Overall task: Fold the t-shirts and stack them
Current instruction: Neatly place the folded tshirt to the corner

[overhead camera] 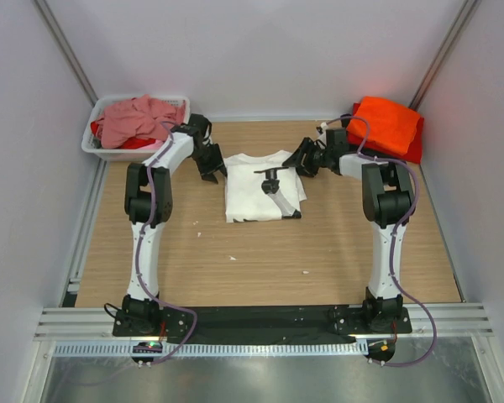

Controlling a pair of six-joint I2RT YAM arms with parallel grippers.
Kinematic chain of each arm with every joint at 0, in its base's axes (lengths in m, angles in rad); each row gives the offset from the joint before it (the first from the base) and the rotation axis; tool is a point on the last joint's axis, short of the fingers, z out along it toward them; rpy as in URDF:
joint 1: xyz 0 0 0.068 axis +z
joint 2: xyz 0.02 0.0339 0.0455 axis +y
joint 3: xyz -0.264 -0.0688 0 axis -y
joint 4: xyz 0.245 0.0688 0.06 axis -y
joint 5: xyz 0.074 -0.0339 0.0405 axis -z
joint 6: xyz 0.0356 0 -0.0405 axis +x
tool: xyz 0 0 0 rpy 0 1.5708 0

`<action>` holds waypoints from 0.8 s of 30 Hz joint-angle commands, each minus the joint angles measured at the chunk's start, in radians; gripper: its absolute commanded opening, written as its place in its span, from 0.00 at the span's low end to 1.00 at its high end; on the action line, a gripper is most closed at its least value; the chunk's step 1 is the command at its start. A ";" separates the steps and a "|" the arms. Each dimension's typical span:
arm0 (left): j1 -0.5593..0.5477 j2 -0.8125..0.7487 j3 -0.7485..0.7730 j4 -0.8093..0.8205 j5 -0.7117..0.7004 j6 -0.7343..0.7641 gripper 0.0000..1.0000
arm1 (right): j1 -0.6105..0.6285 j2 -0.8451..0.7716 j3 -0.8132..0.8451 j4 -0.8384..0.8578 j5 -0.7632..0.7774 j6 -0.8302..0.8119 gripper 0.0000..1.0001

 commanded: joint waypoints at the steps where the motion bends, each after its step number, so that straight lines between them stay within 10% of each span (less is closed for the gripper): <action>1: -0.010 0.062 0.047 0.023 -0.021 -0.007 0.44 | 0.021 0.088 -0.059 0.035 0.005 0.020 0.53; 11: -0.013 0.102 0.104 -0.009 -0.016 -0.009 0.41 | 0.027 0.102 -0.124 0.306 -0.154 0.136 0.02; 17: -0.045 -0.048 0.130 -0.158 -0.156 0.028 0.58 | 0.015 -0.016 -0.116 0.257 -0.139 0.124 0.01; 24: -0.054 -0.535 -0.277 -0.136 -0.248 0.050 0.59 | -0.034 -0.121 0.021 0.047 -0.057 0.072 0.01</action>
